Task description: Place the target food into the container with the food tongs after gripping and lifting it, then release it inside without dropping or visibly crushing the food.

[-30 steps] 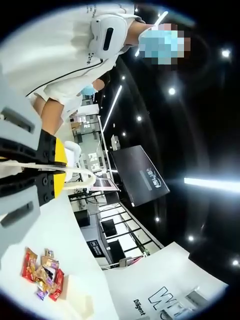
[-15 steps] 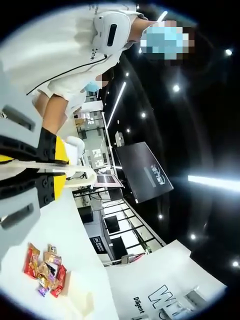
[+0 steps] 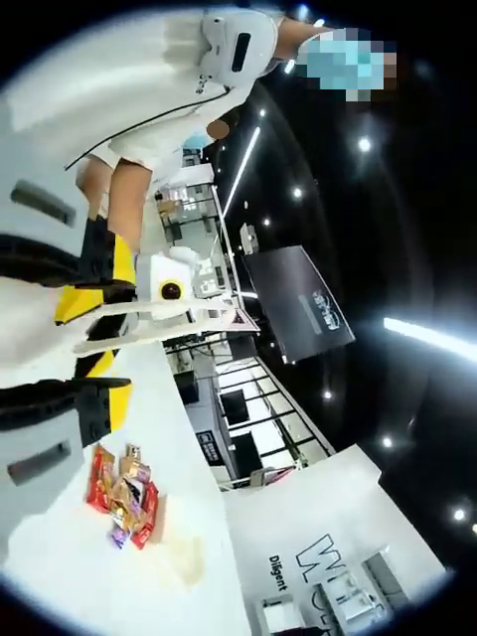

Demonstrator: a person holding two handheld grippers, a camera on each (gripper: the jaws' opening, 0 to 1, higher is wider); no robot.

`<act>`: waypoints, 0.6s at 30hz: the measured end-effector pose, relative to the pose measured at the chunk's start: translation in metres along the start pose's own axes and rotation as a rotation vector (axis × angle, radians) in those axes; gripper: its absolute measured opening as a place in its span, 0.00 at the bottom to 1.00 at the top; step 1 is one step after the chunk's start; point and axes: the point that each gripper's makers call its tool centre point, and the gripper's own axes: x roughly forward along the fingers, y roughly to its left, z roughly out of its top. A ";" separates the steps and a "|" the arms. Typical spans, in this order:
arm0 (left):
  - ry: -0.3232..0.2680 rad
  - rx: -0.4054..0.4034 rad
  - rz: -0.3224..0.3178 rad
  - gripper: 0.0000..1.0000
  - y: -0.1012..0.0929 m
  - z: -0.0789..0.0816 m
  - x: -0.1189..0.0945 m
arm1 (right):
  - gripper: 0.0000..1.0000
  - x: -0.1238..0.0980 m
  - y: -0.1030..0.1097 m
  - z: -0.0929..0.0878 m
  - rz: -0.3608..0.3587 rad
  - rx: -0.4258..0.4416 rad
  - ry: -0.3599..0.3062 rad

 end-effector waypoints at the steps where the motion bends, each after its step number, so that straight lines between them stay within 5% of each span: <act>1: -0.004 -0.004 0.000 0.26 0.001 0.001 -0.001 | 0.24 -0.002 0.003 -0.006 0.001 0.001 0.005; 8: -0.041 0.016 0.031 0.26 0.008 0.009 0.000 | 0.19 0.001 0.007 -0.019 -0.044 -0.007 0.015; 11: -0.053 0.018 0.046 0.26 0.011 0.010 0.000 | 0.13 0.003 0.002 -0.020 -0.087 -0.091 0.022; 18: -0.075 0.027 0.048 0.29 0.004 0.016 -0.004 | 0.09 0.001 0.010 -0.012 -0.003 0.051 -0.031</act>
